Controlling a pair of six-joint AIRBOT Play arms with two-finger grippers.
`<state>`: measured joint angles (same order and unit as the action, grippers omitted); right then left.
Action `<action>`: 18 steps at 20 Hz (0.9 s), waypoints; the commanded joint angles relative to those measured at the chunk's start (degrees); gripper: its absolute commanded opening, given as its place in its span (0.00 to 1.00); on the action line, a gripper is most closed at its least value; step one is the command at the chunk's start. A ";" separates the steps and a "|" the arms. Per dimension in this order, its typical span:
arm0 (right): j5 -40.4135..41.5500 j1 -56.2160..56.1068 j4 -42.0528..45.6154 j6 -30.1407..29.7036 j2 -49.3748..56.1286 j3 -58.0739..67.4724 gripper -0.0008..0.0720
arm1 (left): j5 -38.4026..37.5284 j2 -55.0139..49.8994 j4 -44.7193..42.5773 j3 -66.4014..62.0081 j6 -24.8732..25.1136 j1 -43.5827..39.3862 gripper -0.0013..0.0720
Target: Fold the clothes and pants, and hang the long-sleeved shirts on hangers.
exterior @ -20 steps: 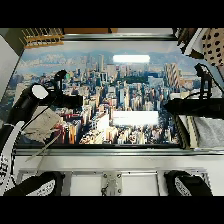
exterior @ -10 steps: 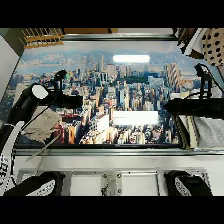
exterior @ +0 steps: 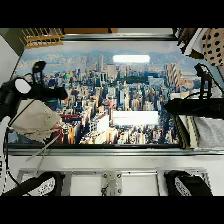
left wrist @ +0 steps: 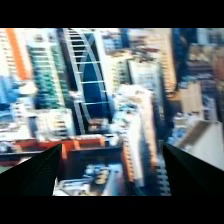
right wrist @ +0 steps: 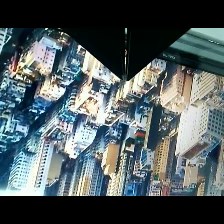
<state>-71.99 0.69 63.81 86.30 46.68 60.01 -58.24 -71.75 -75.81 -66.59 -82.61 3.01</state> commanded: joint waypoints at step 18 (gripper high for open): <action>-0.02 -0.04 -0.02 0.02 0.02 -0.02 0.04 | -2.21 -12.72 -6.47 9.18 -1.53 11.41 0.02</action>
<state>-71.99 0.69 63.79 86.30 46.68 60.01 -59.72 -86.04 -82.78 -57.65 -83.92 17.17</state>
